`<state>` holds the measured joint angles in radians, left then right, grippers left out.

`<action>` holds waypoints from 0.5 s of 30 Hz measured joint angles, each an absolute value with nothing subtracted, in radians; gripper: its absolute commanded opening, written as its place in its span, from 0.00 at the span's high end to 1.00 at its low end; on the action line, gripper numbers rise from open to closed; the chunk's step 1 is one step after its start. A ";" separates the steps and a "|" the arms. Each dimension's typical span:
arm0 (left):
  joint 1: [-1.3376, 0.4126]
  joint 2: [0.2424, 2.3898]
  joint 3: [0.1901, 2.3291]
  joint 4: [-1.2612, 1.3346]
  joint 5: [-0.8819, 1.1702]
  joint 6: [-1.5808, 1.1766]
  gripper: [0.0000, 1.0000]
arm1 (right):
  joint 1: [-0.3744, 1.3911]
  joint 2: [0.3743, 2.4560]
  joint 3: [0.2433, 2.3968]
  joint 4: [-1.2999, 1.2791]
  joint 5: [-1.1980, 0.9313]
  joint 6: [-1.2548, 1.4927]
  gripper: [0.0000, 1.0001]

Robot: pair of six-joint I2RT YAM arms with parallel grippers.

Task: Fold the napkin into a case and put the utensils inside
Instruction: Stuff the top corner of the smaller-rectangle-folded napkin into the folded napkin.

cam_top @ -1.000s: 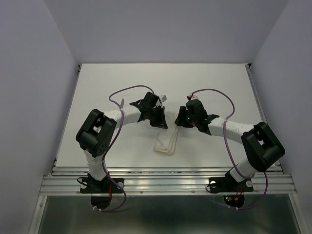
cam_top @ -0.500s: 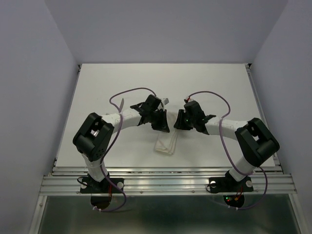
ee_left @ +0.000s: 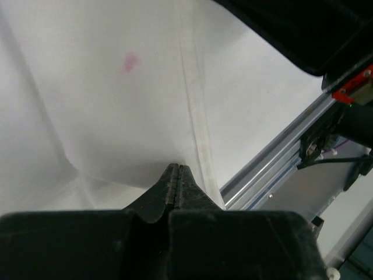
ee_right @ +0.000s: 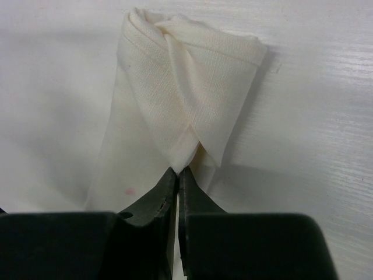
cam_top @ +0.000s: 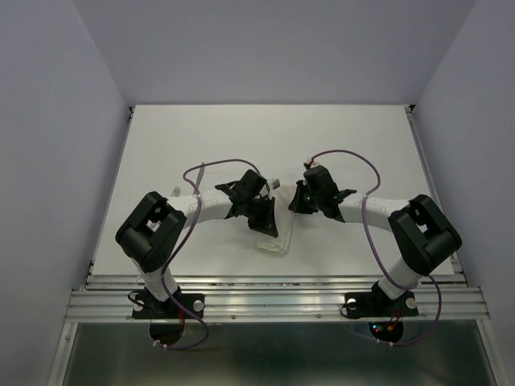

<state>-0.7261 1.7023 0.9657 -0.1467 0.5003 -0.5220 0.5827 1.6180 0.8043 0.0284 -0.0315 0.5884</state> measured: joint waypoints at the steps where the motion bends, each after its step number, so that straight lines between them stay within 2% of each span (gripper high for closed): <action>1: -0.737 1.702 0.961 -0.147 0.507 -0.522 1.00 | 0.583 1.618 0.804 0.029 -0.030 0.592 0.96; 3: -0.761 1.702 0.957 -0.146 0.517 -0.526 1.00 | 0.583 1.618 0.804 0.029 -0.029 0.595 0.96; 7: -0.786 1.707 0.956 -0.120 0.521 -0.541 1.00 | 0.583 1.618 0.804 0.029 -0.027 0.602 0.76; 8: -0.788 1.712 0.956 -0.113 0.518 -0.543 1.00 | 0.583 1.618 0.804 0.029 -0.025 0.606 0.60; 10: -0.788 1.727 0.956 -0.101 0.509 -0.548 1.00 | 0.583 1.614 0.804 0.027 -0.025 0.612 0.38; 12: -0.788 1.745 0.956 -0.093 0.498 -0.551 1.00 | 0.583 1.591 0.804 0.018 -0.018 0.616 0.32; 15: -0.787 1.762 0.956 -0.089 0.488 -0.556 1.00 | 0.583 1.521 0.794 0.008 -0.002 0.617 0.30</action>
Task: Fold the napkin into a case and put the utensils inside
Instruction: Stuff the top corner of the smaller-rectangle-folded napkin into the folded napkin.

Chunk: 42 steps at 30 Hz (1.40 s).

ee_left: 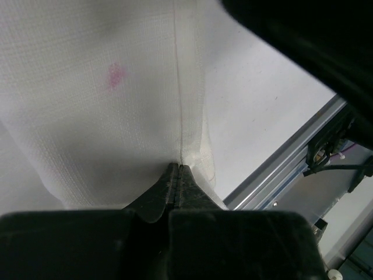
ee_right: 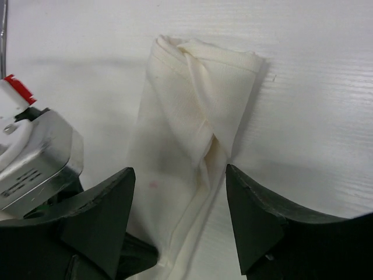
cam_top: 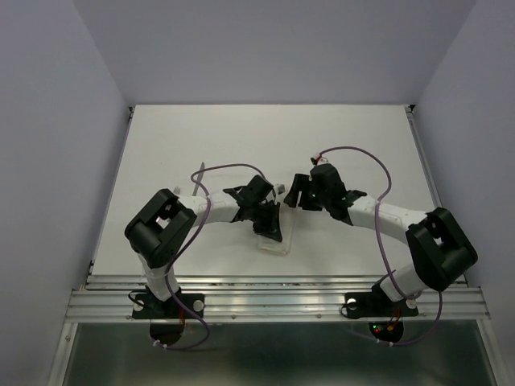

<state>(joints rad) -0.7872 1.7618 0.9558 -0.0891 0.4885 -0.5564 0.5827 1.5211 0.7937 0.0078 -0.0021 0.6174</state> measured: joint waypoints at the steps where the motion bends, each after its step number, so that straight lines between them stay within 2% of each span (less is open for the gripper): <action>1: -0.788 1.764 0.956 -0.086 0.488 -0.556 1.00 | 0.583 1.497 0.786 0.008 0.001 0.620 0.31; 7: -0.788 1.766 0.956 -0.075 0.479 -0.556 1.00 | 0.583 1.426 0.715 0.010 -0.015 0.663 0.33; 15: -0.788 1.792 0.956 -0.026 0.482 -0.569 1.00 | 0.582 1.425 0.572 0.068 -0.153 0.752 0.37; 25: -0.788 1.792 0.956 0.007 0.471 -0.580 1.00 | 0.584 1.446 0.527 0.157 -0.258 0.791 0.55; 29: -0.787 1.792 0.956 0.025 0.471 -0.598 1.00 | 0.589 1.371 0.506 0.107 -0.237 0.783 0.63; 31: -0.782 1.789 0.956 0.030 0.481 -0.606 1.00 | 0.595 1.323 0.507 0.088 -0.233 0.773 0.61; 32: -0.775 1.782 0.956 0.034 0.490 -0.609 1.00 | 0.605 1.283 0.507 0.080 -0.231 0.765 0.52; 41: -0.684 1.617 0.969 -0.012 0.507 -0.606 1.00 | 0.651 1.211 0.505 0.027 -0.247 0.769 0.50; 42: -0.675 1.605 0.968 -0.017 0.506 -0.603 1.00 | 0.658 1.212 0.501 0.029 -0.255 0.775 0.46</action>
<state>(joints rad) -0.6746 1.6054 0.9684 -0.0166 0.5056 -0.6029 0.6579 1.2121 0.5011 0.0288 -0.2550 0.7750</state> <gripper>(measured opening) 0.022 0.493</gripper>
